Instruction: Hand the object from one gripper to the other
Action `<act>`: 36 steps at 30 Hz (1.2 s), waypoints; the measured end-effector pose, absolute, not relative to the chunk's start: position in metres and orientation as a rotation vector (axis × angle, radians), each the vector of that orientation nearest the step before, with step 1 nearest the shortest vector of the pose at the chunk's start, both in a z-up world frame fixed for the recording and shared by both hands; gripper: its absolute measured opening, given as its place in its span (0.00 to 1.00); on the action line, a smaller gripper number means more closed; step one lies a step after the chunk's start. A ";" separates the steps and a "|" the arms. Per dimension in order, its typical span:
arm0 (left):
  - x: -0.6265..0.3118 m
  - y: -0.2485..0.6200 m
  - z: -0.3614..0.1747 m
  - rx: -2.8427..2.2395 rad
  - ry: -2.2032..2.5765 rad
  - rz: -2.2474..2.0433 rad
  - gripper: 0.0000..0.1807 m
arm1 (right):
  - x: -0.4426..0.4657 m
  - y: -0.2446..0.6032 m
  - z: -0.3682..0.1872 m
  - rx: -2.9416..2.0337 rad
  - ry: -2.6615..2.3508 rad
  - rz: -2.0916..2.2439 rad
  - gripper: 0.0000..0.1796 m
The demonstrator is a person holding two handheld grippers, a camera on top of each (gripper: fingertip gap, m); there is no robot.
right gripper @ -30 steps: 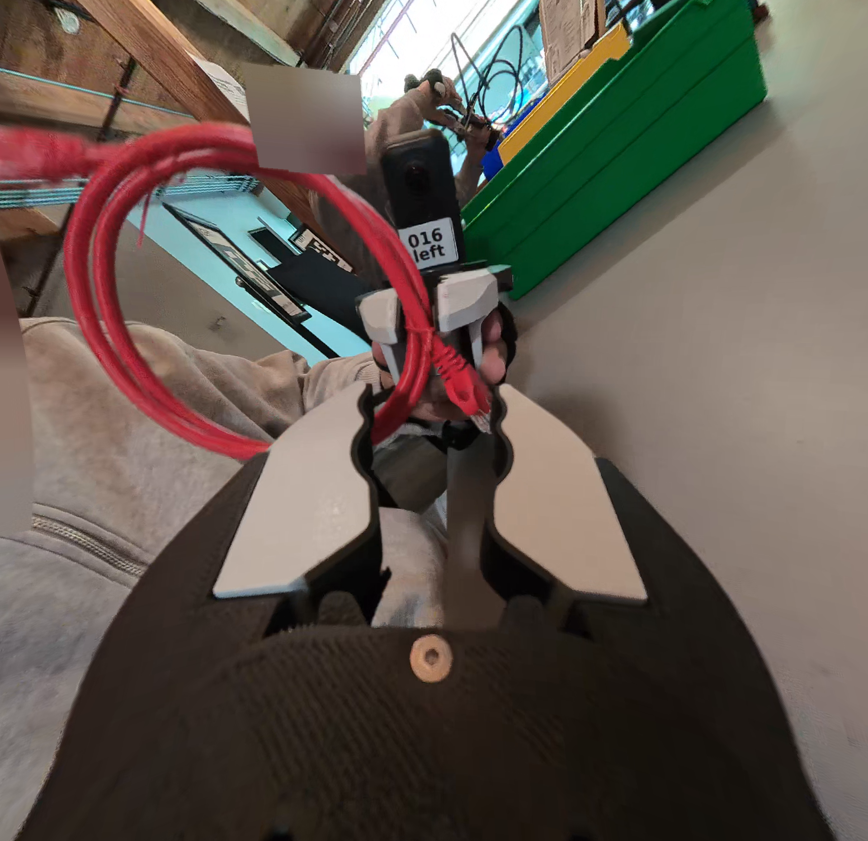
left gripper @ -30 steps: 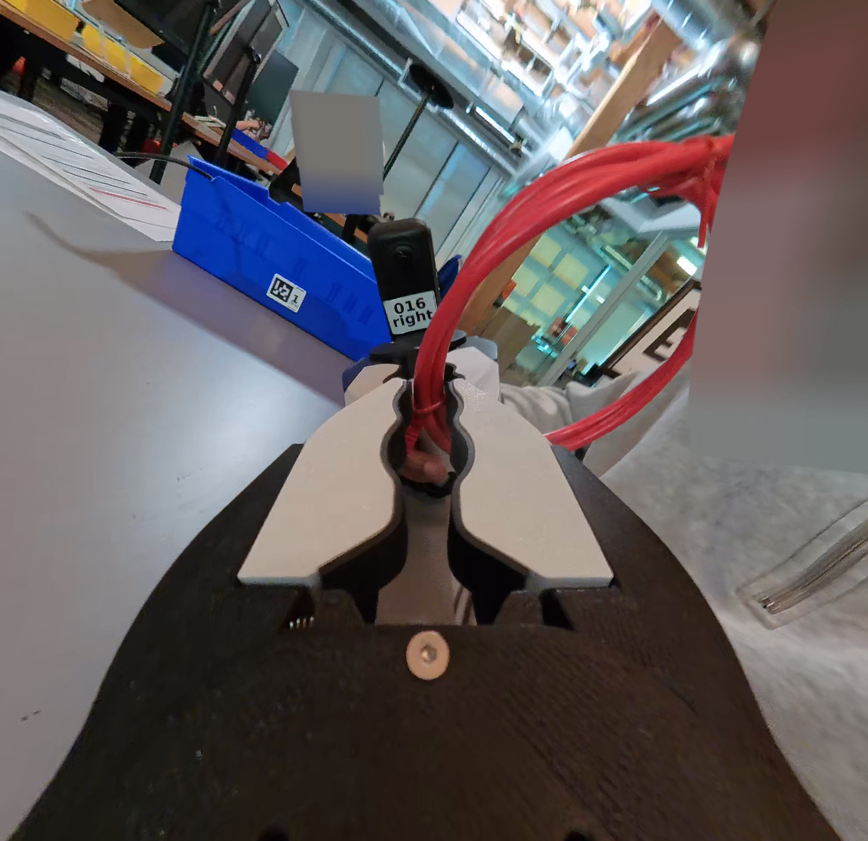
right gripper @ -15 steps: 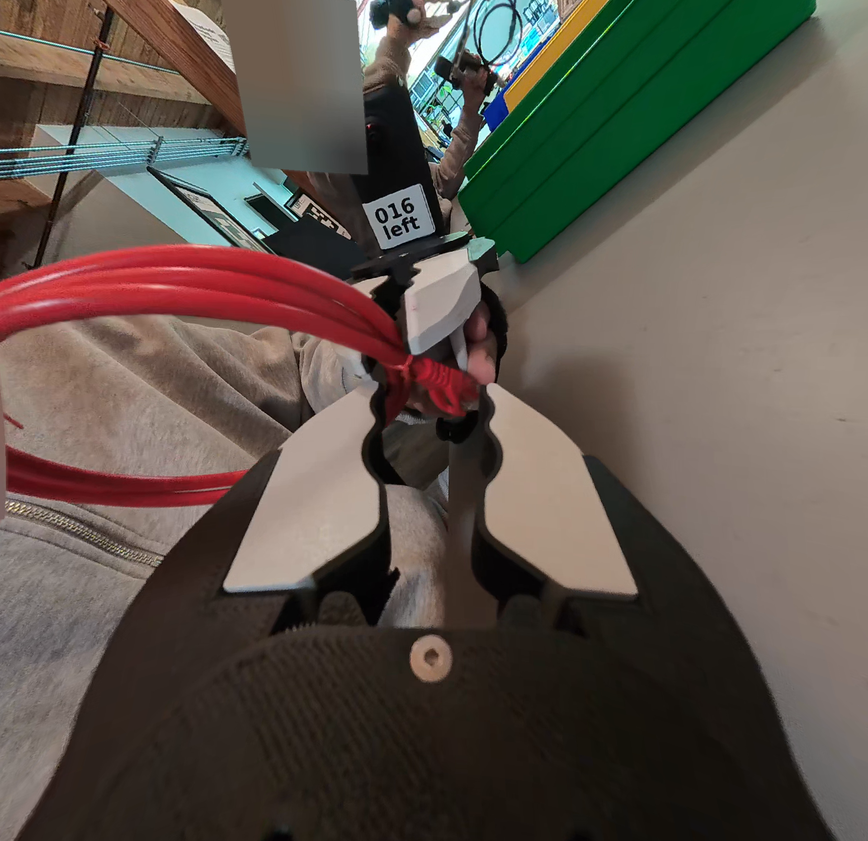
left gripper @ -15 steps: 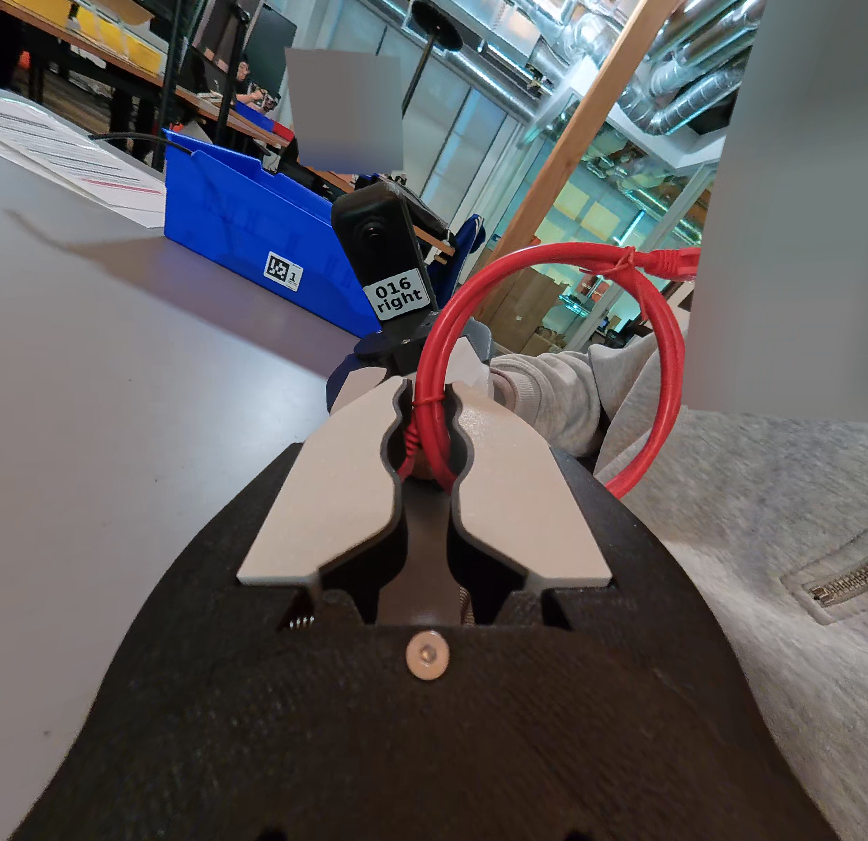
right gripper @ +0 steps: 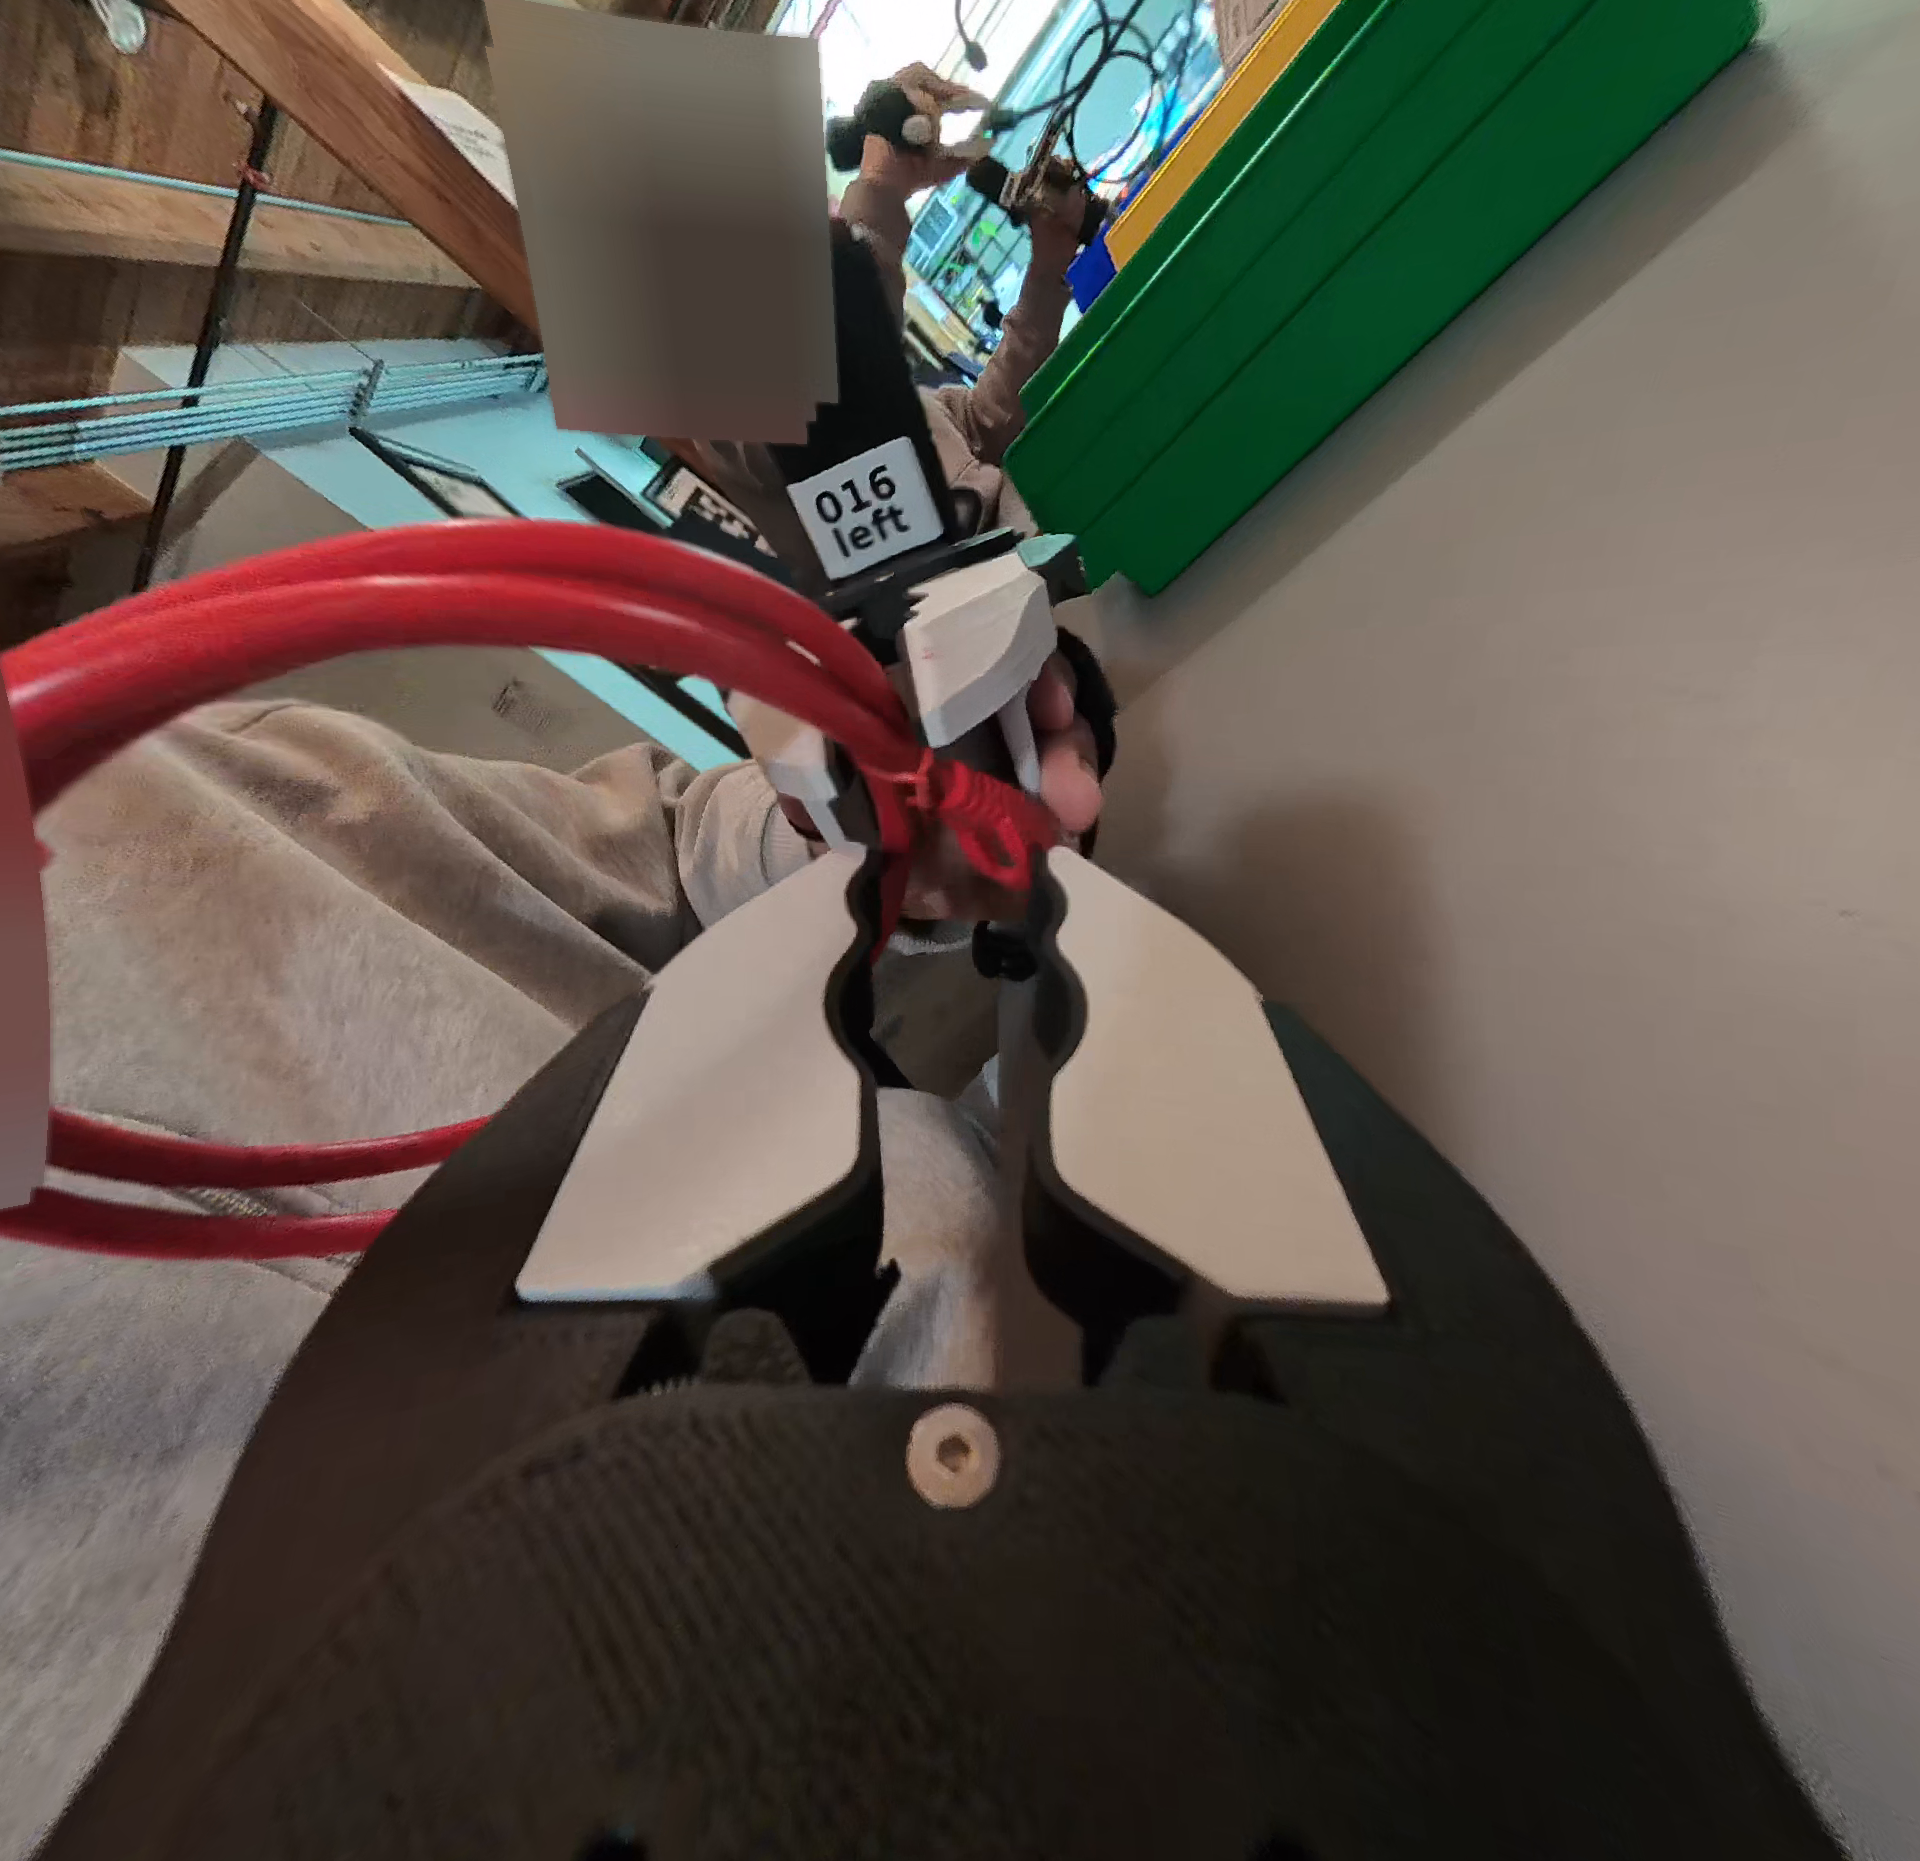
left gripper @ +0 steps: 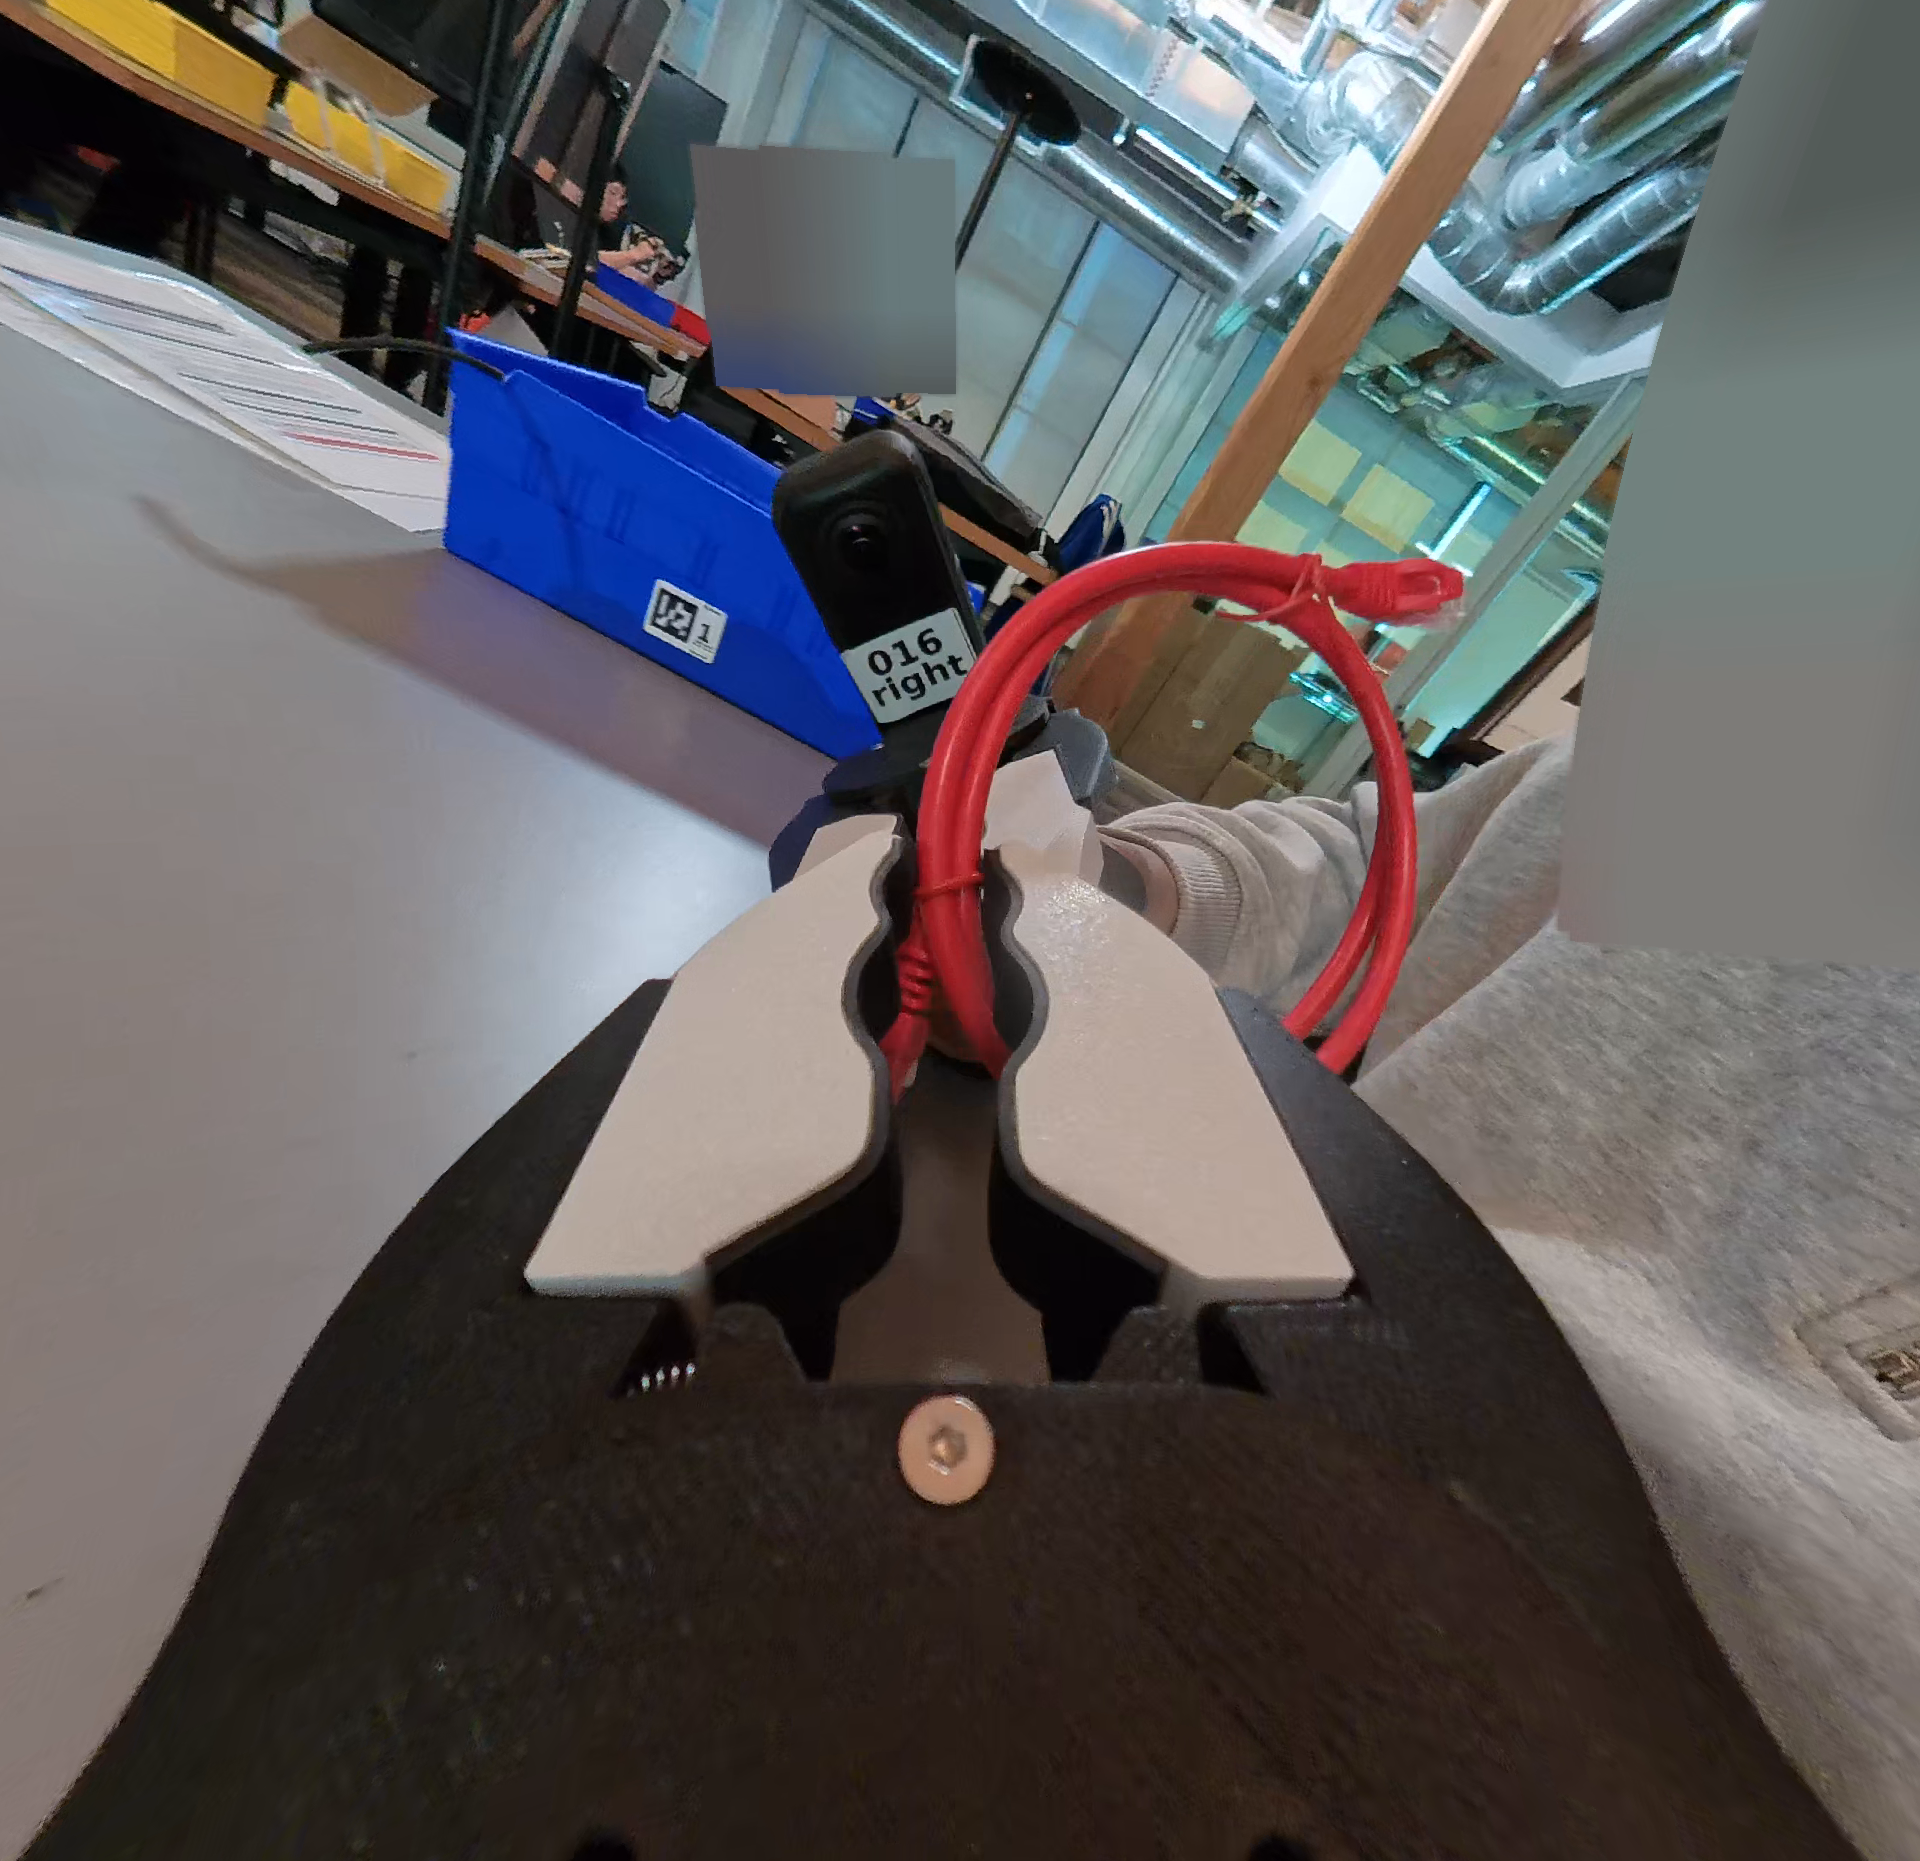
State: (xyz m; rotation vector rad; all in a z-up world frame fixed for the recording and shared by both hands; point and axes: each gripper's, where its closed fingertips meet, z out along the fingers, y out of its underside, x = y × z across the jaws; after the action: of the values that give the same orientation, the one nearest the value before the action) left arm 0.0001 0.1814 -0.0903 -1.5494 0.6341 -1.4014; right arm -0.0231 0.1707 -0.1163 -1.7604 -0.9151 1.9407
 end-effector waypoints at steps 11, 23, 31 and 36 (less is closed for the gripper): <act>-0.039 0.218 -0.100 -1.663 0.633 -0.877 0.07 | 0.017 0.239 -0.104 -1.712 -0.555 1.836 0.20; -0.064 0.237 -0.110 -1.716 0.693 -0.513 0.07 | 0.044 0.262 -0.083 -1.604 -0.497 1.787 0.26; -0.071 0.241 -0.116 -1.727 0.742 -0.417 0.07 | 0.023 0.236 -0.110 -1.724 -0.899 1.554 0.25; -0.064 0.237 -0.117 -1.700 0.818 -0.349 0.07 | 0.016 0.224 -0.124 -1.758 -1.035 1.464 0.13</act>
State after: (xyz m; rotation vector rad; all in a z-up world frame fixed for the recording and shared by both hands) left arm -0.0637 0.2369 -0.1172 -1.6999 0.8175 -0.3494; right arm 0.0156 0.2240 -0.1240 -1.7585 -1.0348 1.4644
